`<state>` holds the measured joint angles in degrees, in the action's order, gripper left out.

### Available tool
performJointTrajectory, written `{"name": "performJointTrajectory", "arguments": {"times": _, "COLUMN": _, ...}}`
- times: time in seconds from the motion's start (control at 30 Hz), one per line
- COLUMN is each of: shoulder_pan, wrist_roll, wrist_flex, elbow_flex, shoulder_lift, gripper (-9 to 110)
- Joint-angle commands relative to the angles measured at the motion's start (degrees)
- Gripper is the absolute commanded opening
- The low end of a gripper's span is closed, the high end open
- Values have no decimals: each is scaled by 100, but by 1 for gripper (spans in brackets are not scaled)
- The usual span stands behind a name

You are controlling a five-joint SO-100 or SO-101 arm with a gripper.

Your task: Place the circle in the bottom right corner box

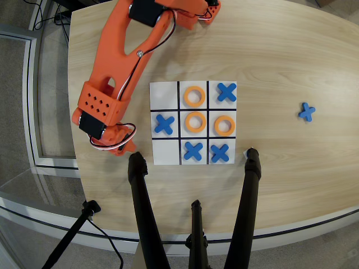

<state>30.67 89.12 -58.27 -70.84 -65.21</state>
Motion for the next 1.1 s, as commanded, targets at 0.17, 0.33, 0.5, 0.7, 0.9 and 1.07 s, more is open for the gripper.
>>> {"name": "performJointTrajectory", "arguments": {"times": 0.17, "shoulder_pan": 114, "wrist_roll": 9, "wrist_flex": 176, "elbow_flex": 729, "shoulder_lift": 606, "gripper": 23}}
{"name": "performJointTrajectory", "arguments": {"times": 0.33, "shoulder_pan": 167, "wrist_roll": 9, "wrist_flex": 255, "elbow_flex": 993, "shoulder_lift": 984, "gripper": 23}}
{"name": "performJointTrajectory", "arguments": {"times": 0.5, "shoulder_pan": 229, "wrist_roll": 9, "wrist_flex": 255, "elbow_flex": 1301, "shoulder_lift": 1292, "gripper": 23}}
{"name": "performJointTrajectory", "arguments": {"times": 0.7, "shoulder_pan": 334, "wrist_roll": 70, "wrist_flex": 281, "elbow_flex": 1547, "shoulder_lift": 1635, "gripper": 23}}
{"name": "performJointTrajectory", "arguments": {"times": 0.9, "shoulder_pan": 475, "wrist_roll": 176, "wrist_flex": 439, "elbow_flex": 1529, "shoulder_lift": 2004, "gripper": 23}}
{"name": "performJointTrajectory", "arguments": {"times": 1.07, "shoulder_pan": 589, "wrist_roll": 176, "wrist_flex": 325, "elbow_flex": 1389, "shoulder_lift": 2048, "gripper": 23}}
